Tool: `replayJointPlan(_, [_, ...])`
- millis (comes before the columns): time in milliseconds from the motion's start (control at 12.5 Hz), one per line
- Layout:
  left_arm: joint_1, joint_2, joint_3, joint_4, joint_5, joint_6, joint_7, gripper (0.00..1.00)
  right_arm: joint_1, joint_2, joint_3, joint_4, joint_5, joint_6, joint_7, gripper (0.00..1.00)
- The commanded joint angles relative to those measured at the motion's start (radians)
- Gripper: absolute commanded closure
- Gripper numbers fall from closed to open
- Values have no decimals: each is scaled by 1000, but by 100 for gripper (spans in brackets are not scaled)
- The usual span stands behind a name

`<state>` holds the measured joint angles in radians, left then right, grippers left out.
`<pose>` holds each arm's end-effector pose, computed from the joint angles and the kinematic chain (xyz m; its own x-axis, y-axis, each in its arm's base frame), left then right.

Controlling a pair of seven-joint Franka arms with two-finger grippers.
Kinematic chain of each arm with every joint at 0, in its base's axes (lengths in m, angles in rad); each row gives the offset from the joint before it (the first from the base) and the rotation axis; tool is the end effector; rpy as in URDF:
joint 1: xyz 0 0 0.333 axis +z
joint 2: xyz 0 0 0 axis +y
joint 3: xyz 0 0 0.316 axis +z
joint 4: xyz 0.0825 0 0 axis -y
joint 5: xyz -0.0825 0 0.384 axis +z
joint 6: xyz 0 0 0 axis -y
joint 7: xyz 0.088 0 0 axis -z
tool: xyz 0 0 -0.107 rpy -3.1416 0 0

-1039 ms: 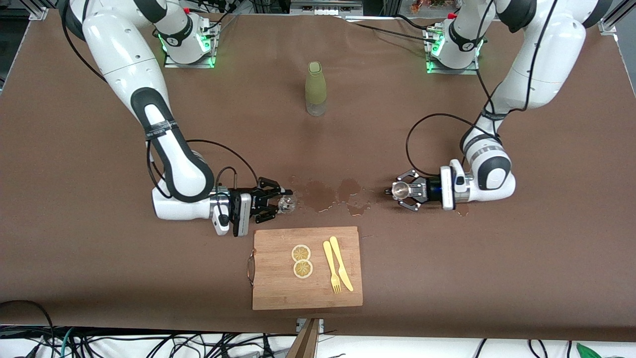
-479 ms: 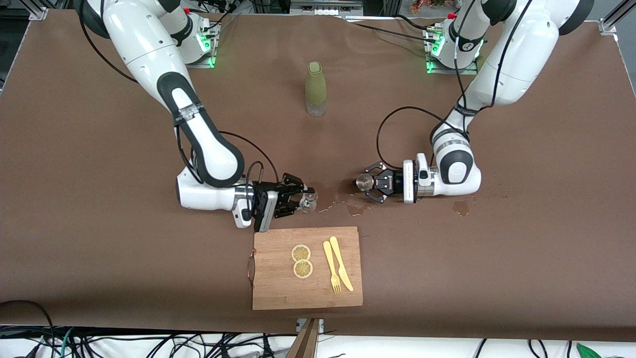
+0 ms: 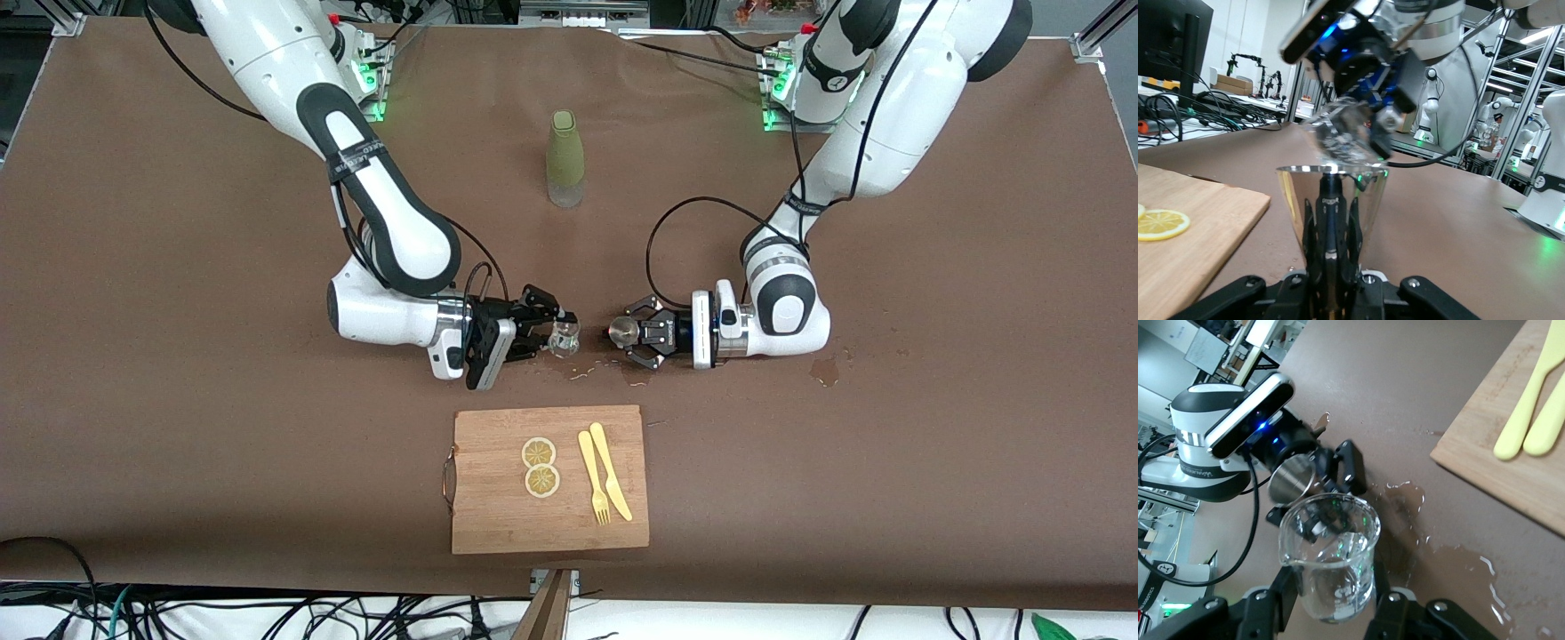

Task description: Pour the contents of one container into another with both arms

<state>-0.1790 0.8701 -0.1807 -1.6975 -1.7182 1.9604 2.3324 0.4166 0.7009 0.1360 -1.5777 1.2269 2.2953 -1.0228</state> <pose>0.5926 -0.2809 0.1151 0.2608 -0.1019 0.9600 -0.9648 -0.0625 0.2555 0.6034 0.3788 0.2452 0.8122 0.3778 0.4445 0.5779 -0.4172 -0.7014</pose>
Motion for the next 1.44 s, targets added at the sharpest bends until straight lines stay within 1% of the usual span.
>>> replayJointPlan(0, [-10, 49, 1, 64, -46, 3, 30, 100, 48, -92, -15, -110, 3, 59, 67, 86])
replayJointPlan(160, [-10, 70, 1, 105, -54, 26, 30, 100, 71, -101, -22, -120, -1, 81, 101, 86])
replayJointPlan(240, [-13, 76, 1, 120, -54, 47, 30, 100, 96, -107, -45, -120, -6, 82, 140, 86])
replayJointPlan(320, [-22, 89, 1, 137, -52, 57, 31, 100, 128, -109, -79, -119, -33, 82, 185, 86])
replayJointPlan(399, [-30, 108, 1, 163, -52, 58, 33, 100, 149, -109, -94, -116, -61, 82, 235, 86])
replayJointPlan(559, [-52, 150, 1, 215, -57, 92, 56, 100, 188, -110, -117, -107, -124, 82, 343, 85])
replayJointPlan(719, [-69, 158, 3, 225, -67, 135, 74, 100, 203, -110, -124, -97, -174, 81, 426, 85])
replayJointPlan(879, [-83, 159, 3, 234, -64, 156, 76, 100, 205, -109, -125, -91, -190, 79, 466, 83])
replayJointPlan(1039, [-94, 159, 4, 237, -58, 156, 79, 100, 209, -100, -133, -82, -190, 76, 493, 84])
replayJointPlan(1198, [-102, 158, 3, 240, -60, 155, 117, 100, 229, -100, -174, -71, -191, 43, 544, 84])
replayJointPlan(1358, [-106, 158, 3, 248, -58, 155, 136, 100, 231, -97, -193, -45, -196, -17, 569, 84])
